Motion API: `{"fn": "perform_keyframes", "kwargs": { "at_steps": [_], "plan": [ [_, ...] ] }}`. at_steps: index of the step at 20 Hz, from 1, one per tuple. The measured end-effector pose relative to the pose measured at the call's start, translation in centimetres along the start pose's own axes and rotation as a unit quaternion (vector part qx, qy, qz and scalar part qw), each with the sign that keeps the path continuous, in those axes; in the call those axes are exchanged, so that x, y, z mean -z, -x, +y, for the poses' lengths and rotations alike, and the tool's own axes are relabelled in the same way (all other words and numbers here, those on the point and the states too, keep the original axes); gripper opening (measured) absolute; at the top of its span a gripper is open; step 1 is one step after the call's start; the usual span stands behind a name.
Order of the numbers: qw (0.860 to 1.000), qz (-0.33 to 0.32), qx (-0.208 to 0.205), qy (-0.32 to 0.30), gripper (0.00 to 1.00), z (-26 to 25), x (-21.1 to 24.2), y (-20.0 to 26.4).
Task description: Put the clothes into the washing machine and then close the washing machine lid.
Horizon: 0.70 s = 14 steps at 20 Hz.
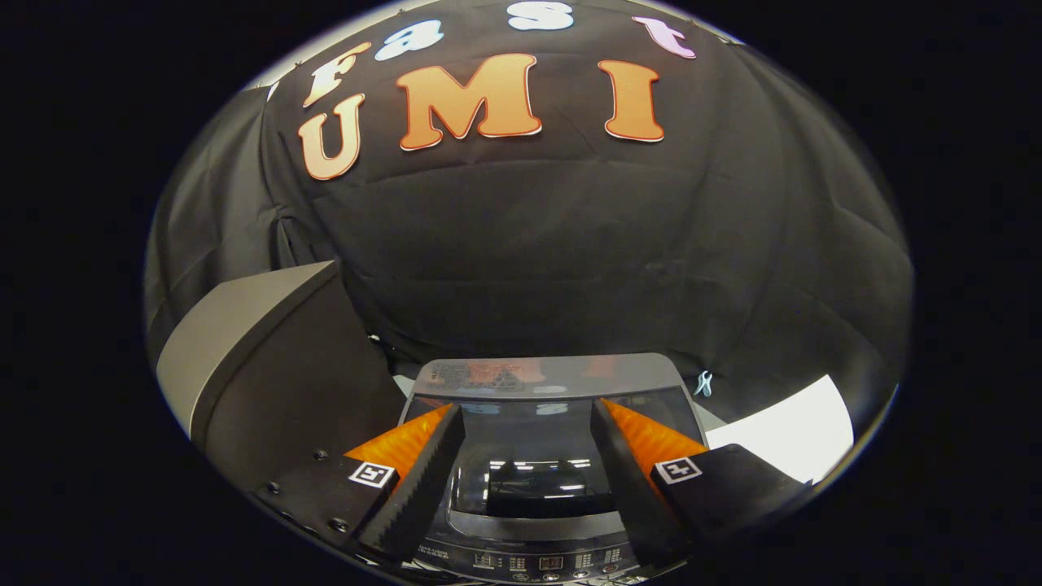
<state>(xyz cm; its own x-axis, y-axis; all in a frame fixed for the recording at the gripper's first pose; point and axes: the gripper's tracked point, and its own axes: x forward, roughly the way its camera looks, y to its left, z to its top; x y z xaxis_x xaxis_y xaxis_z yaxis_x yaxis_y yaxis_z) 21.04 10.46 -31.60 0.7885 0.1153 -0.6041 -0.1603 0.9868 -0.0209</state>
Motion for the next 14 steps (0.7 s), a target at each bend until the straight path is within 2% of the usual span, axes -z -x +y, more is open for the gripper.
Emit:
{"fn": "perform_keyframes", "kwargs": {
  "at_steps": [6, 14],
  "plan": [
    [0.998, -0.064, -0.008, 0.005, 1.0, 1.9, -4.4, 3.9],
    [0.986, -0.167, 0.002, -0.005, 1.0, 4.4, -11.2, 14.7]
  ]
}}
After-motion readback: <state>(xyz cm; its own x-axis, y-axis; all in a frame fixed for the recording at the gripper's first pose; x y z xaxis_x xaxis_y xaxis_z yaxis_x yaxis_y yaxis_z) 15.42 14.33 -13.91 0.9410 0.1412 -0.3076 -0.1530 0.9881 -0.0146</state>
